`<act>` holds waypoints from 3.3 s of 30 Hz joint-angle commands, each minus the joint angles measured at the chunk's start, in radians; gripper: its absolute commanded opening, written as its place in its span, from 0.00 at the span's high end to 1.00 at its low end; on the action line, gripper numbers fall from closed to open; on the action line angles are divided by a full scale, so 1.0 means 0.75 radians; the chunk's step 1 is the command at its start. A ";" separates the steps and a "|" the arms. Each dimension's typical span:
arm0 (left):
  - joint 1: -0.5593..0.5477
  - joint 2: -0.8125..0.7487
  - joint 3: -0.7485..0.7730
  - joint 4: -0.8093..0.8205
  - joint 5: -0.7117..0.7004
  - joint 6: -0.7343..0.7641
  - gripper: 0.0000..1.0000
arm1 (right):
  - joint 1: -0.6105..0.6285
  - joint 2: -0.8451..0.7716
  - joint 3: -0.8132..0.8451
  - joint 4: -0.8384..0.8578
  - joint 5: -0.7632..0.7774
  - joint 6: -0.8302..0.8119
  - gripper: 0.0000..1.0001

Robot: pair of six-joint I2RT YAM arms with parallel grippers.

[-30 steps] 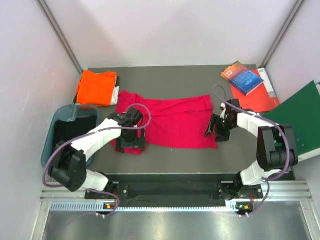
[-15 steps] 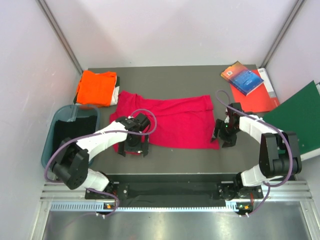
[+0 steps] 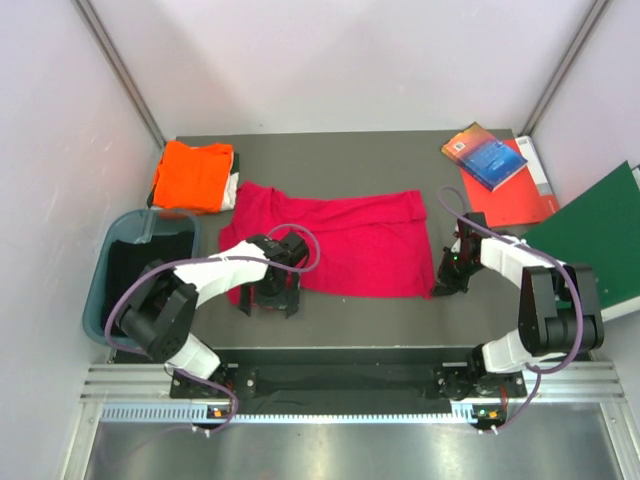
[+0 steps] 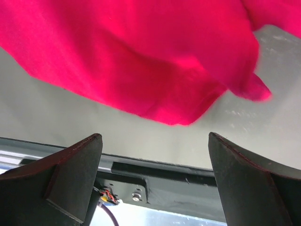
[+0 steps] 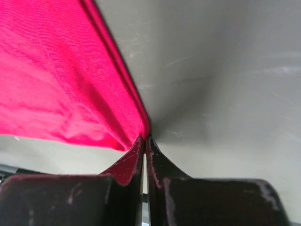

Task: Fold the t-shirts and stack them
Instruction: Grap the side of the flattened tshirt closest away from the robot with both arms, then fold the other side of the tshirt into a rectangle

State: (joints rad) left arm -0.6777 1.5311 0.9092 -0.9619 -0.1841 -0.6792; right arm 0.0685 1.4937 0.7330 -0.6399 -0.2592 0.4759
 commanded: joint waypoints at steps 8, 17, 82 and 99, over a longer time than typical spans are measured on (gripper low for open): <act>-0.011 0.206 0.070 0.033 -0.294 -0.125 0.48 | 0.009 -0.034 -0.037 0.062 0.074 -0.074 1.00; -0.011 0.194 0.078 -0.024 -0.366 -0.184 1.00 | 0.011 -0.081 -0.039 0.064 0.045 -0.086 1.00; 0.448 1.031 1.815 -0.221 -0.646 0.306 0.01 | 0.056 0.316 0.804 0.209 0.110 -0.256 0.00; 0.445 0.471 1.120 -0.131 -0.326 0.135 0.01 | 0.314 0.759 1.289 0.172 0.421 -0.508 0.00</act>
State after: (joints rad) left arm -0.3431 1.9564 1.8400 -1.0557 -0.5354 -0.5182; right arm 0.2707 1.9553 1.5822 -0.5095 -0.0376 0.1497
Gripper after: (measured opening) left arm 0.987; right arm 0.993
